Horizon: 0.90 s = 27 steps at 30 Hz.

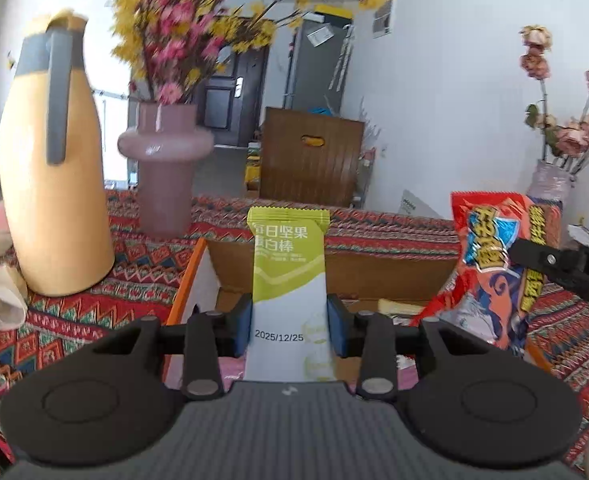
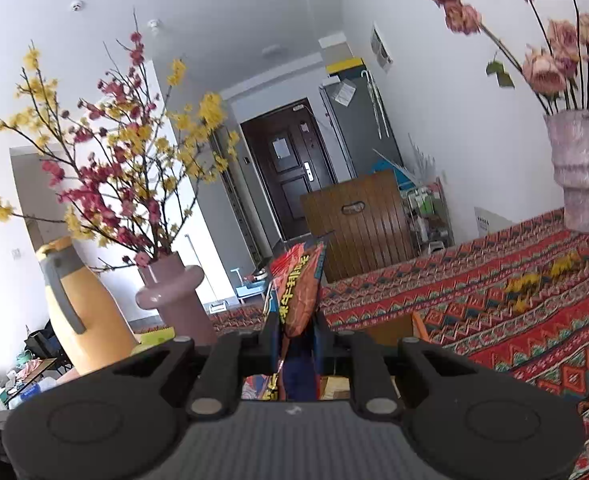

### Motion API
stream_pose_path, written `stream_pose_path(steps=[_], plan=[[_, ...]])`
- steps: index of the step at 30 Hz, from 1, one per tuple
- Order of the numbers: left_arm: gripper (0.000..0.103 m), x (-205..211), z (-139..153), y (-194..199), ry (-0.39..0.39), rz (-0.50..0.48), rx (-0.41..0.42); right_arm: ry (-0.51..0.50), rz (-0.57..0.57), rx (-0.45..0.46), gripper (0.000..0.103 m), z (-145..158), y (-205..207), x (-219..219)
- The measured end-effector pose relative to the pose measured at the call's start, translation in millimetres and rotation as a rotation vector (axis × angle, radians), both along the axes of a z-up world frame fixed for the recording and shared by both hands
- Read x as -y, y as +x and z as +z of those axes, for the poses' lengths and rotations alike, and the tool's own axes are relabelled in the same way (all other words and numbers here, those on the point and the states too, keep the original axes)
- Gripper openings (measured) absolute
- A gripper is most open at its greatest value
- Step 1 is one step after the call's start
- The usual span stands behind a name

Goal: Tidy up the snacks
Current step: 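Carry both packets over the red box and open both tools to drop them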

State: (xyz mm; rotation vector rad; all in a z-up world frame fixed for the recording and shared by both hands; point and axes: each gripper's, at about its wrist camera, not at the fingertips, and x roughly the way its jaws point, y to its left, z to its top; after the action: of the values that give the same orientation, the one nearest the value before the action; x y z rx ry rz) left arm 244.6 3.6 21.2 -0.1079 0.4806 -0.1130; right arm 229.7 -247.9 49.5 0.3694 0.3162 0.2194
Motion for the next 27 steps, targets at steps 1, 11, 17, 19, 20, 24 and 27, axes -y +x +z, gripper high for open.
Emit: stream_pose_path(steps=[1, 11, 17, 19, 20, 24, 27], plan=[[0.038, -1, -4, 2, -0.003, 0.005, -0.003, -0.001, 0.002, -0.007, 0.015, -5, 3, -1], [0.038, -4, -20, 4, -0.005, 0.017, -0.029, 0.006, 0.006, -0.084, 0.015, -33, 17, -5], [0.039, -2, -18, 1, -0.005, 0.019, -0.020, -0.010, -0.002, -0.103, 0.015, -38, 19, -7], [0.040, -1, -18, 1, -0.002, 0.024, -0.019, -0.014, 0.001, -0.104, 0.016, -39, 18, -8], [0.040, 0, -18, 1, 0.001, 0.034, -0.016, -0.017, 0.002, -0.103, 0.016, -39, 18, -9], [0.071, -2, -15, -5, -0.008, 0.055, 0.013, -0.020, -0.013, -0.105, 0.019, -39, 17, -8], [0.101, -3, -11, -13, -0.004, 0.084, 0.054, -0.030, -0.022, -0.099, 0.026, -38, 15, -8]])
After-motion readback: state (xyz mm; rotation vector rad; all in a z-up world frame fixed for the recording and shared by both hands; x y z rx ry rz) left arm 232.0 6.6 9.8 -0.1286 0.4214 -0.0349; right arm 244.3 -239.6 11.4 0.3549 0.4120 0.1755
